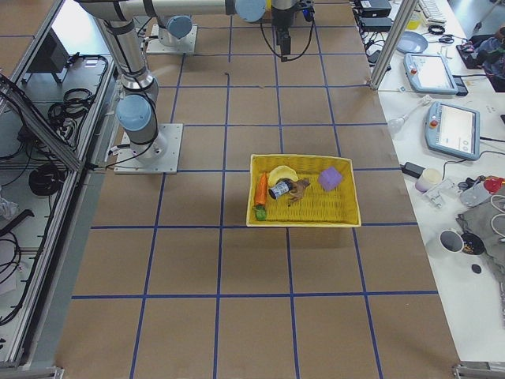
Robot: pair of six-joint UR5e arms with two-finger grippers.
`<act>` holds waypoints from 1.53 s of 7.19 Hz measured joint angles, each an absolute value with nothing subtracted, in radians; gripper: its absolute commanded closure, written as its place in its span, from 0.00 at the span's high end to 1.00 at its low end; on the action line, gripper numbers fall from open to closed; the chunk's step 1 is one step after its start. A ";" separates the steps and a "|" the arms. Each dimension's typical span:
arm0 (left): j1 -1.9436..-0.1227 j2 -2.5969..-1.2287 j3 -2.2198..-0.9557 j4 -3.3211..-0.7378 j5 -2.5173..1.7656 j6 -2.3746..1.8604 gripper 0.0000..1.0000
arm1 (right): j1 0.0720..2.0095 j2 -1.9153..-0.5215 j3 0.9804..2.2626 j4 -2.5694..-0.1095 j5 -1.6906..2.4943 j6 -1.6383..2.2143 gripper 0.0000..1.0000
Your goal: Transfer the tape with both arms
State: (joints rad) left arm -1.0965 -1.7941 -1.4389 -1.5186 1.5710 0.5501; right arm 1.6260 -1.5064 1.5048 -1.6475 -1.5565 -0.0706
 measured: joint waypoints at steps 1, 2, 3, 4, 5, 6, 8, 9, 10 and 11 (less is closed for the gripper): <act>-1.178 -1.734 -1.436 -1.601 1.571 0.463 1.00 | 1.626 -1.506 1.505 -1.647 -1.557 -0.071 1.00; -1.266 -1.684 -1.438 -1.657 1.568 0.368 1.00 | 1.625 -1.506 1.505 -1.648 -1.557 -0.071 1.00; -1.358 -1.647 -1.440 -1.682 1.564 0.263 1.00 | 1.625 -1.506 1.505 -1.647 -1.557 -0.071 1.00; -1.446 -1.628 -1.442 -1.689 1.563 0.162 1.00 | 1.625 -1.506 1.505 -1.647 -1.557 -0.071 1.00; -1.512 -1.623 -1.444 -1.689 1.563 0.070 1.00 | 1.625 -1.506 1.505 -1.648 -1.557 -0.070 1.00; -1.549 -1.624 -1.446 -1.687 1.560 0.003 1.00 | 1.625 -1.506 1.505 -1.648 -1.557 -0.070 1.00; -1.576 -1.624 -1.448 -1.680 1.548 -0.036 1.00 | 1.626 -1.506 1.505 -1.649 -1.557 -0.070 1.00; -1.579 -1.624 -1.449 -1.661 1.547 -0.034 1.00 | 1.626 -1.506 1.505 -1.649 -1.557 -0.070 1.00; -1.579 -1.624 -1.452 -1.636 1.548 -0.034 1.00 | 1.626 -1.506 1.505 -1.648 -1.557 -0.071 1.00; -1.580 -1.621 -1.461 -1.621 1.548 -0.035 1.00 | 1.625 -1.506 1.505 -1.648 -1.557 -0.070 1.00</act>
State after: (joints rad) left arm -1.5804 -1.6212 -1.4612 -1.6212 1.5482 -0.0353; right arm 1.6252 -1.5064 1.5048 -1.6477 -1.5570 -0.0702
